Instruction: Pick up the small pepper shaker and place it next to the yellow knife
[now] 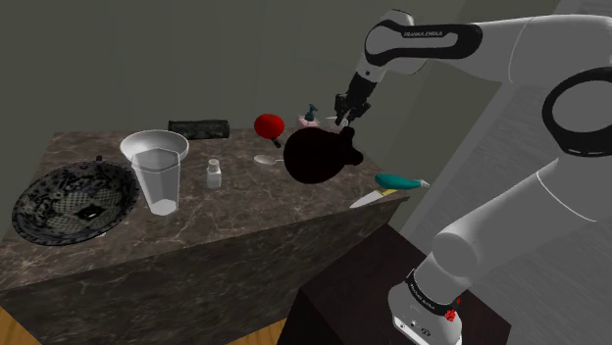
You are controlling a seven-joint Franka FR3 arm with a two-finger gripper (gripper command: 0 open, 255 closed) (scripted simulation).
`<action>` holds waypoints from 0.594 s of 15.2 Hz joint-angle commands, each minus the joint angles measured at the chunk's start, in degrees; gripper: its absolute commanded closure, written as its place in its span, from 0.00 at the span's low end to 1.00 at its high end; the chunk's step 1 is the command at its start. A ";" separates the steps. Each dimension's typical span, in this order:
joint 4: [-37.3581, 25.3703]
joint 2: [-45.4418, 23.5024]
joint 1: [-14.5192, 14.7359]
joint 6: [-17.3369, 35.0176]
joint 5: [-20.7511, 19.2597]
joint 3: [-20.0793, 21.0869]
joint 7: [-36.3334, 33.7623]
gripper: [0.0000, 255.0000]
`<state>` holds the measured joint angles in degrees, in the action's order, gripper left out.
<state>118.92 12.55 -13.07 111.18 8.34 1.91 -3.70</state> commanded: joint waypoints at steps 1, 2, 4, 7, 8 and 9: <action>-0.10 -0.20 -1.10 -0.64 -0.22 -1.68 2.74 1.00; -0.37 -0.41 -1.66 -0.88 -0.32 -2.57 4.13 1.00; -1.10 -1.01 -2.80 -1.38 -0.50 -4.30 6.88 1.00; -2.68 -2.34 -4.51 -2.18 -0.69 -6.87 11.00 1.00; -3.34 -2.90 -5.07 -2.47 -0.73 -7.71 12.37 1.00; -4.06 -3.51 -5.64 -2.77 -0.74 -8.54 13.74 1.00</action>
<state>115.95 9.83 -18.10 108.94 7.62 -5.71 8.47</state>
